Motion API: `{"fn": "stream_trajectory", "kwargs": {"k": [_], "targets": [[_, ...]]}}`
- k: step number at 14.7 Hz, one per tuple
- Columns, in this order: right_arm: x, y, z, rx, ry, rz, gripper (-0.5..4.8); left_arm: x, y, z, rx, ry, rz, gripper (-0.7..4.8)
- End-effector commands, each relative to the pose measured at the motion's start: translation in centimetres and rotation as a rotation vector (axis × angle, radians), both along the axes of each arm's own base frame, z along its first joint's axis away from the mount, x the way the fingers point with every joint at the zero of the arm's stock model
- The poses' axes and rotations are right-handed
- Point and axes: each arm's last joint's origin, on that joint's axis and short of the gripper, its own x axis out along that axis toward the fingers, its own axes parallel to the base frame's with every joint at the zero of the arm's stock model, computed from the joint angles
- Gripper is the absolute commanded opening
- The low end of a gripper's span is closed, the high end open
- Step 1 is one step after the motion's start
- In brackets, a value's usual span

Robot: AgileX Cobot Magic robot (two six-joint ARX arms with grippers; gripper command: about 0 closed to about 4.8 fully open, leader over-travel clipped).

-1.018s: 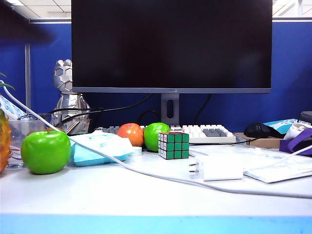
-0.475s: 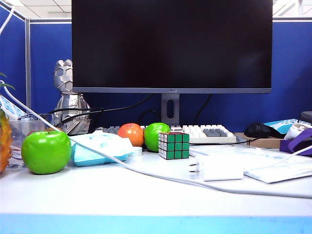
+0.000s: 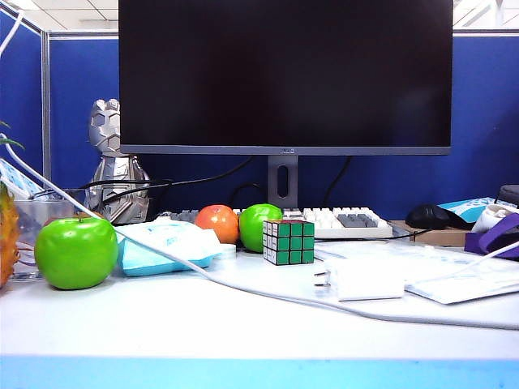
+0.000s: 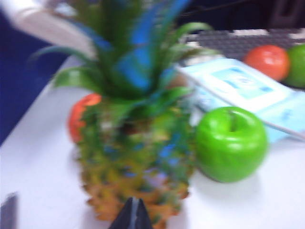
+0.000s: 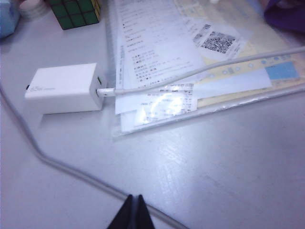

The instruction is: Pick up the Type-C charging cable and the charging base, insert one end of the Type-C charger into the corresponding slot on the base, and finally place the plugged-in charger back on the table.

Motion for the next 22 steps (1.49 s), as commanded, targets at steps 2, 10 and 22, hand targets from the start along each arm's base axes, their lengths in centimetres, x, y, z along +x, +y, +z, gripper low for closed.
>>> {"fn": "stream_trajectory", "kwargs": {"k": [2, 10, 22], "targets": [[0.0, 0.0, 0.2, 0.008, -0.012, 0.000, -0.05, 0.0, 0.2, -0.2, -0.076, 0.020, 0.069, -0.05], [0.0, 0.0, 0.2, 0.008, -0.012, 0.000, -0.05, 0.0, 0.2, -0.2, -0.107, 0.020, 0.071, -0.04], [0.0, -3.3, 0.9, -0.184, -0.261, -0.300, -0.05, 0.0, 0.2, -0.2, -0.107, 0.019, 0.071, -0.04]]}}
